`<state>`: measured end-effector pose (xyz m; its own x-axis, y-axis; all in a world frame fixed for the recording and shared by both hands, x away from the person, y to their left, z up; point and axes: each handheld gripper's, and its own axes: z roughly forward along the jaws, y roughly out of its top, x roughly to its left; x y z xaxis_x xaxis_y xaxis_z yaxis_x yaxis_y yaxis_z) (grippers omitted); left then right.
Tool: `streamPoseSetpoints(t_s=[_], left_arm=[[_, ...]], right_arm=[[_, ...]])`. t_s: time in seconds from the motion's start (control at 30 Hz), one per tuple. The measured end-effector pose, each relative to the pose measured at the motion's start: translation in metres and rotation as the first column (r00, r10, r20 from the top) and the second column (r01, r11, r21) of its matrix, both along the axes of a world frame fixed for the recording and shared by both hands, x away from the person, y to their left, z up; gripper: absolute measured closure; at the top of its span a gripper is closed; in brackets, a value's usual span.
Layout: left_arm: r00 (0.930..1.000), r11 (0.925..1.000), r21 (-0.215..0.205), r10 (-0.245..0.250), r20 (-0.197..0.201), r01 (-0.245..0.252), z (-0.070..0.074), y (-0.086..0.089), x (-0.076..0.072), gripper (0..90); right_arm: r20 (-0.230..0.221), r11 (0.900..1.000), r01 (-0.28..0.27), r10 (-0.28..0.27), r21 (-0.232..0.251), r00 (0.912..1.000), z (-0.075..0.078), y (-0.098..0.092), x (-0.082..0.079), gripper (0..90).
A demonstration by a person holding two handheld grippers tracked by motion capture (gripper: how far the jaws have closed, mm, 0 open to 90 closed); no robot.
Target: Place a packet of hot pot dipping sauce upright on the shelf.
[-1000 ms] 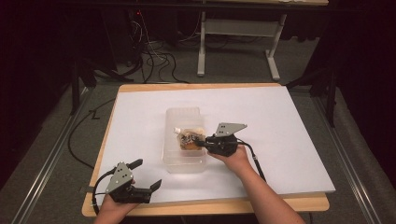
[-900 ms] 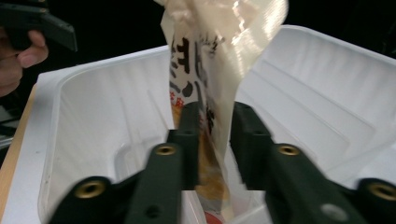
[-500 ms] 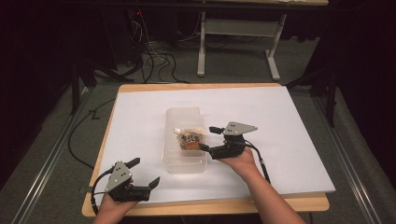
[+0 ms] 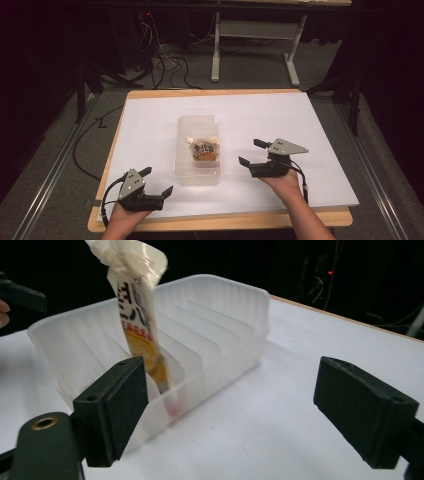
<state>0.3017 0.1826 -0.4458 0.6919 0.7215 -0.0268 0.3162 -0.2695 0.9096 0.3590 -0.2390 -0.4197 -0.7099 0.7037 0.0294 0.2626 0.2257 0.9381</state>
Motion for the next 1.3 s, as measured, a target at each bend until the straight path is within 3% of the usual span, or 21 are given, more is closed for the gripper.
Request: streamPoseSetpoints(t_s=[0.17,0.27,0.3,0.33,0.47,0.67,0.77,0.8,0.87,1.03,1.1,1.3], left_arm=[[0.9999,0.9999,0.001,-0.011,-0.004,0.011,-0.001,-0.003,0.002,4.9],[0.9998,0.9998,-0.001,-0.018,-0.004,0.018,0.0,-0.003,0.003,4.9],[0.9998,0.9998,-0.001,-0.018,-0.004,0.018,0.0,-0.003,0.003,4.9],[0.9998,0.9999,-0.003,-0.017,-0.004,0.017,-0.001,-0.003,0.003,4.9],[0.9999,0.9998,-0.009,-0.017,-0.002,0.017,0.0,-0.001,0.003,4.9],[0.9998,0.9997,-0.014,-0.021,-0.002,0.021,0.0,-0.001,0.003,5.0],[0.9997,0.9996,-0.012,-0.026,-0.003,0.026,0.0,-0.001,0.003,5.0],[0.9995,0.9995,-0.011,-0.029,-0.006,0.029,-0.001,-0.002,0.004,5.0],[0.9994,0.9994,-0.009,-0.033,-0.008,0.033,-0.001,-0.003,0.004,5.0],[0.9995,0.9996,-0.005,-0.03,-0.006,0.03,-0.001,-0.006,0.003,5.0],[0.9995,0.9996,-0.003,-0.029,-0.01,0.029,-0.001,-0.006,0.003,5.0],[0.9993,0.9995,-0.003,-0.032,-0.019,0.032,-0.002,-0.008,0.003,5.0]], right_arm=[[0.002,0.999,0.048,-0.048,-0.002,0.9988,-0.001,-0.021,-0.011,15.0],[0.013,0.993,0.117,-0.116,-0.008,0.9931,-0.003,-0.041,-0.024,14.9],[0.013,0.993,0.117,-0.116,-0.008,0.9931,-0.003,-0.041,-0.024,14.9],[0.007,0.989,0.151,-0.151,-0.01,0.9886,-0.004,-0.049,-0.031,14.8],[-0.003,0.979,0.202,-0.202,-0.012,0.9794,-0.008,-0.066,-0.047,13.1],[-0.009,0.968,0.252,-0.252,-0.001,0.9677,-0.01,-0.087,-0.072,10.8],[-0.003,0.957,0.291,-0.291,0.001,0.9566,-0.012,-0.103,-0.084,10.7],[-0.011,0.948,0.32,-0.32,0.007,0.9475,-0.015,-0.112,-0.086,10.5],[-0.029,0.943,0.332,-0.332,0.009,0.9429,-0.019,-0.115,-0.083,10.4],[-0.041,0.946,0.325,-0.324,0.015,0.9452,-0.023,-0.111,-0.078,11.9],[-0.045,0.953,0.303,-0.302,0.005,0.9521,-0.025,-0.108,-0.076,12.8],[-0.057,0.955,0.297,-0.295,0.021,0.9536,-0.026,-0.11,-0.077,14.4]])
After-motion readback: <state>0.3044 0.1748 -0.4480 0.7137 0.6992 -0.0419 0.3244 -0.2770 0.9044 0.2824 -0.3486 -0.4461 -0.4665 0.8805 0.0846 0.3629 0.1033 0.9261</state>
